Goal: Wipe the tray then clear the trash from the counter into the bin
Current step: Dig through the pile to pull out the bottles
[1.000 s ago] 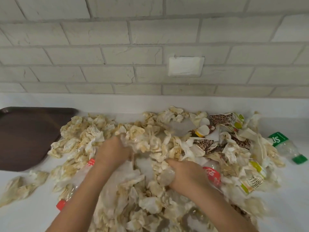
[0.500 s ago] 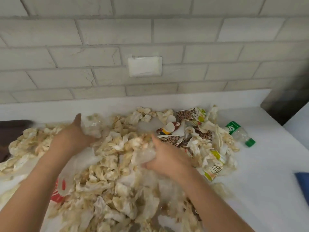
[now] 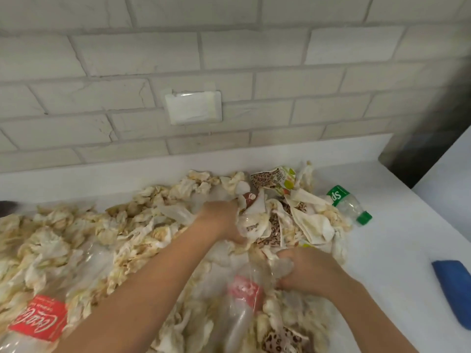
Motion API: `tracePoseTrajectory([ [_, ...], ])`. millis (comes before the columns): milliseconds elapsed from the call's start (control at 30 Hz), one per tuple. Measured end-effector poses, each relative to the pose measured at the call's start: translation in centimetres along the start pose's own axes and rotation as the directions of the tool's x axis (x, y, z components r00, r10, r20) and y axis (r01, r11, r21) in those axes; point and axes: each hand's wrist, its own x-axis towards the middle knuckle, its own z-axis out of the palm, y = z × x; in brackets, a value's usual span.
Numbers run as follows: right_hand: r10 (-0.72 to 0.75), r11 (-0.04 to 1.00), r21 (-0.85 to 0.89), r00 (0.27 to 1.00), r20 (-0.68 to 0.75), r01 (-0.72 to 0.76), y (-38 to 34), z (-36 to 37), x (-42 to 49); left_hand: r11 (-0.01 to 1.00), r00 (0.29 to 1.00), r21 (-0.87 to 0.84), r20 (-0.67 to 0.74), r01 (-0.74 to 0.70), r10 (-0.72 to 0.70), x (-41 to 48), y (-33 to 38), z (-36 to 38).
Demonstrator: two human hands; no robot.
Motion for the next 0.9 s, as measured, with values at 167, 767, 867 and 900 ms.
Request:
tracePoseTrajectory([
  [167, -0.021, 0.999, 0.030, 1.000, -0.020, 0.022, 0.4, 0.4, -0.8, 0.999, 0.994, -0.036, -0.103, 0.018, -0.022, -0.3, -0.6, 1.9],
  [767, 0.166, 0.861, 0.508, 0.938, -0.304, 0.012, 5.6, -2.8, -1.1, 0.902, 0.919, -0.309, -0.155, 0.303, -0.362, -5.4, -7.4, 2.9],
  [867, 0.165, 0.828, 0.558, 0.926, -0.340, 0.057, 6.1, -3.0, -1.8, 0.892, 0.909, -0.381, -0.232, 0.244, -0.347, -7.6, -7.1, 2.3],
  [900, 0.168, 0.816, 0.574, 0.922, -0.349, 0.069, 6.1, -3.0, -2.2, 0.898, 0.907, -0.391, -0.270, 0.203, -0.323, -8.7, -7.0, 2.1],
])
